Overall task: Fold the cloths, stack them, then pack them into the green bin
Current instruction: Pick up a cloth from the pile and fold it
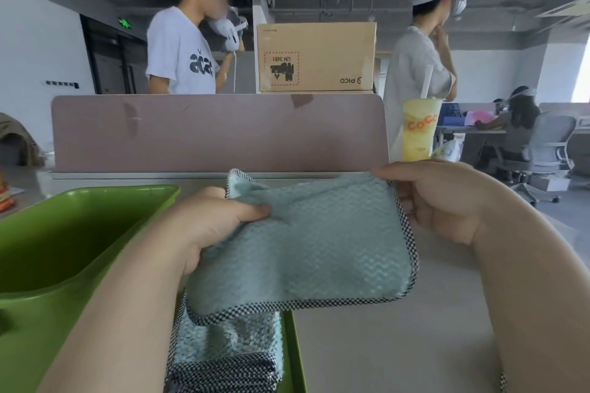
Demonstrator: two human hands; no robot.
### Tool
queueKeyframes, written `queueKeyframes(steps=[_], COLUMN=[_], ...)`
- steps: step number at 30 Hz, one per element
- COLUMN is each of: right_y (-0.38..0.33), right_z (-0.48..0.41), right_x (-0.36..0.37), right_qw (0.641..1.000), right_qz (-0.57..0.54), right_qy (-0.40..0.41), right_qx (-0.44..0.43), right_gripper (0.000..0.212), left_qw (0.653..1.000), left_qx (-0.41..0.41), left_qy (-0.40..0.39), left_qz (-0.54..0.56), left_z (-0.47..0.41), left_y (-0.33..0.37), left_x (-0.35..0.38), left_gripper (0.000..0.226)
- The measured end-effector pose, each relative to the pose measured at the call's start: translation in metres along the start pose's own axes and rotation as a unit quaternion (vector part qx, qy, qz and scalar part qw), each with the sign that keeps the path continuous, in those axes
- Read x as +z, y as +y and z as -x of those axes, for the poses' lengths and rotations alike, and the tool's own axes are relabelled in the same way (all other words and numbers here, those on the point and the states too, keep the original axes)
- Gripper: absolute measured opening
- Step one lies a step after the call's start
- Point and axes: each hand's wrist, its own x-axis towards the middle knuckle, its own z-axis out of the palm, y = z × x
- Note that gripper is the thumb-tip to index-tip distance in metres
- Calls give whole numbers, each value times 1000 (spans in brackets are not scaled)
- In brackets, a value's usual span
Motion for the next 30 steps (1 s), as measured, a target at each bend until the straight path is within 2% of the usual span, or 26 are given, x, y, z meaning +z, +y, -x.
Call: queueKeyframes(steps=[2, 4, 6, 9, 13, 16, 20, 25, 30], right_y=[2, 4, 5, 7, 10, 10, 12, 11, 11], right_z=[-3, -4, -5, -7, -9, -8, -10, -7, -6], right_x=[0, 1, 3, 3, 0, 2, 3, 1, 1], right_qw=[1000, 999, 997, 995, 994, 995, 993, 994, 993], right_qz=[16, 19, 30, 41, 49, 38, 38, 38, 87], right_qy=[11, 28, 52, 77, 75, 69, 71, 60, 14], right_qx=[17, 32, 43, 50, 62, 65, 84, 84, 84], right_gripper=[11, 20, 22, 14, 27, 19, 32, 28, 28], left_qw=[1000, 999, 997, 994, 989, 985, 983, 980, 982], left_qx=[2, 1, 15, 51, 61, 60, 73, 84, 82], left_qy=[10, 36, 72, 99, 120, 126, 126, 128, 111], left_qz=[-9, -21, -25, 8, 68, 105, 114, 131, 126], left_z=[-2, -5, -10, -13, -14, -12, -13, -17, -18], left_y=[-1, -3, -5, -5, -3, -1, -3, -6, -7], left_x=[-2, -6, -10, -13, -17, -19, -19, -20, -23], left_gripper=[39, 70, 83, 68, 50, 39, 36, 19, 25])
